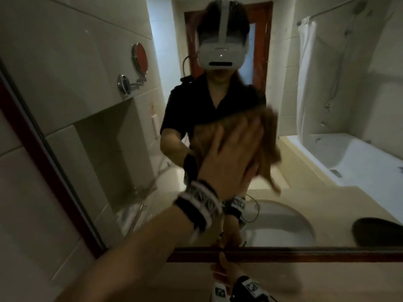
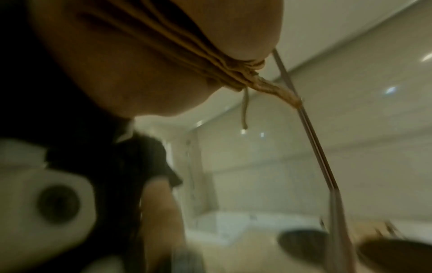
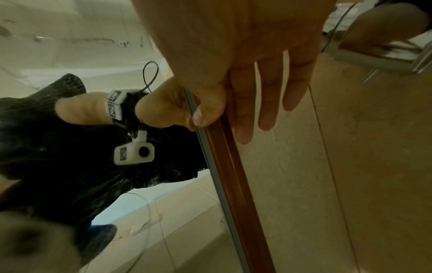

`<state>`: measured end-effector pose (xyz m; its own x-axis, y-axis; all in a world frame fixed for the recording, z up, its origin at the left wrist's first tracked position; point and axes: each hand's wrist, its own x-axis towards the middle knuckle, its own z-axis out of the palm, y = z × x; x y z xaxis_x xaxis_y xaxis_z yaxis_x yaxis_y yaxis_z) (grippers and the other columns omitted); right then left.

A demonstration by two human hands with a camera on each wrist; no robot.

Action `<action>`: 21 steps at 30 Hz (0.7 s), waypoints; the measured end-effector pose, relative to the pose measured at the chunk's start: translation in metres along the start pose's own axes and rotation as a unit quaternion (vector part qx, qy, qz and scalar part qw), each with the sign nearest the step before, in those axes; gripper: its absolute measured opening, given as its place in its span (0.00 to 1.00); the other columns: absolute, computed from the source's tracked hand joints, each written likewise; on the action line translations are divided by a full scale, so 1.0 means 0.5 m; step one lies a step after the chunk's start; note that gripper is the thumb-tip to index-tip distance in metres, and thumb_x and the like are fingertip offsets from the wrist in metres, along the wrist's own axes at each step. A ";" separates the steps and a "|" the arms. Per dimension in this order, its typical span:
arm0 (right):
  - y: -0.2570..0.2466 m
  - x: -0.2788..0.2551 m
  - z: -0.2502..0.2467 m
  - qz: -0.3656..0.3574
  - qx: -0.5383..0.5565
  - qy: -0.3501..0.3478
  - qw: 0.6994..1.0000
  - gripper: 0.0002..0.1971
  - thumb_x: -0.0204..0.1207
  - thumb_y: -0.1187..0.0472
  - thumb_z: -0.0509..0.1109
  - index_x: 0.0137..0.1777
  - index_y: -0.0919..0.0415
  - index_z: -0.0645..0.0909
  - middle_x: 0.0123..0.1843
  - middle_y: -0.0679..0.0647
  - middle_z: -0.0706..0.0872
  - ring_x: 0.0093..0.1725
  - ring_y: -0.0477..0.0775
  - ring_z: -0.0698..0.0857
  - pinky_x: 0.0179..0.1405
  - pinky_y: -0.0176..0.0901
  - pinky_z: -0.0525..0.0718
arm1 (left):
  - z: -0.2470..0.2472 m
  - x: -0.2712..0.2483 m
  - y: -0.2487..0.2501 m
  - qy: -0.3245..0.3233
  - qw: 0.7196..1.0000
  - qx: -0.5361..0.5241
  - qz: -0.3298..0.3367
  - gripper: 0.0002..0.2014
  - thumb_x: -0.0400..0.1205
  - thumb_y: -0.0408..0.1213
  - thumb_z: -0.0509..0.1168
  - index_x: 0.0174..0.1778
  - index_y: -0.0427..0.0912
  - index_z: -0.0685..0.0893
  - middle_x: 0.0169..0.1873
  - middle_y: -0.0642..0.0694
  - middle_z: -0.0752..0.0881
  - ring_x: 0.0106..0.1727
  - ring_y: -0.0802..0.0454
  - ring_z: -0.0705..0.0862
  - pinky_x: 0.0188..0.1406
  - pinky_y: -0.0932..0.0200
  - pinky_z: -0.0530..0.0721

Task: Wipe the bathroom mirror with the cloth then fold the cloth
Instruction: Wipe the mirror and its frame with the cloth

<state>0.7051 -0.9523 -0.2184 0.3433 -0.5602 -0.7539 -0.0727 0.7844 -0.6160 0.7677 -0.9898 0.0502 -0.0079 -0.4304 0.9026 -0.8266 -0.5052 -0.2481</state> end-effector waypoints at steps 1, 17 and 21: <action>-0.002 -0.003 -0.004 0.006 -0.008 0.004 1.000 0.12 0.81 0.51 0.66 0.45 0.60 0.78 0.42 0.59 0.86 0.46 0.60 0.83 0.57 0.56 0.81 | 0.022 -0.092 0.004 -0.037 0.985 -0.058 0.161 0.36 0.84 0.55 0.59 0.84 0.42 0.56 0.84 0.46 0.54 0.84 0.44 0.53 0.81 0.39 0.32; -0.038 -0.016 -0.165 -0.022 0.066 0.077 0.995 0.11 0.81 0.57 0.66 0.48 0.66 0.82 0.42 0.63 0.87 0.44 0.63 0.83 0.53 0.56 0.80 | -0.104 0.151 0.021 0.007 0.977 -0.140 0.159 0.38 0.84 0.59 0.49 0.86 0.43 0.51 0.86 0.41 0.52 0.86 0.42 0.49 0.82 0.31 0.42; -0.060 -0.017 -0.213 -0.014 0.049 0.090 0.995 0.14 0.83 0.55 0.64 0.45 0.67 0.82 0.41 0.61 0.85 0.42 0.61 0.81 0.54 0.55 0.78 | -0.042 -0.025 0.048 -0.060 0.937 -0.119 0.322 0.38 0.84 0.56 0.55 0.86 0.44 0.48 0.86 0.45 0.46 0.86 0.45 0.44 0.79 0.38 0.29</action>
<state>0.6044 -0.9994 -0.2178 0.1694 -0.6136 -0.7712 0.0289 0.7853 -0.6185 0.7364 -0.9809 0.0406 -0.4965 -0.6773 0.5430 -0.7743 0.0628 -0.6297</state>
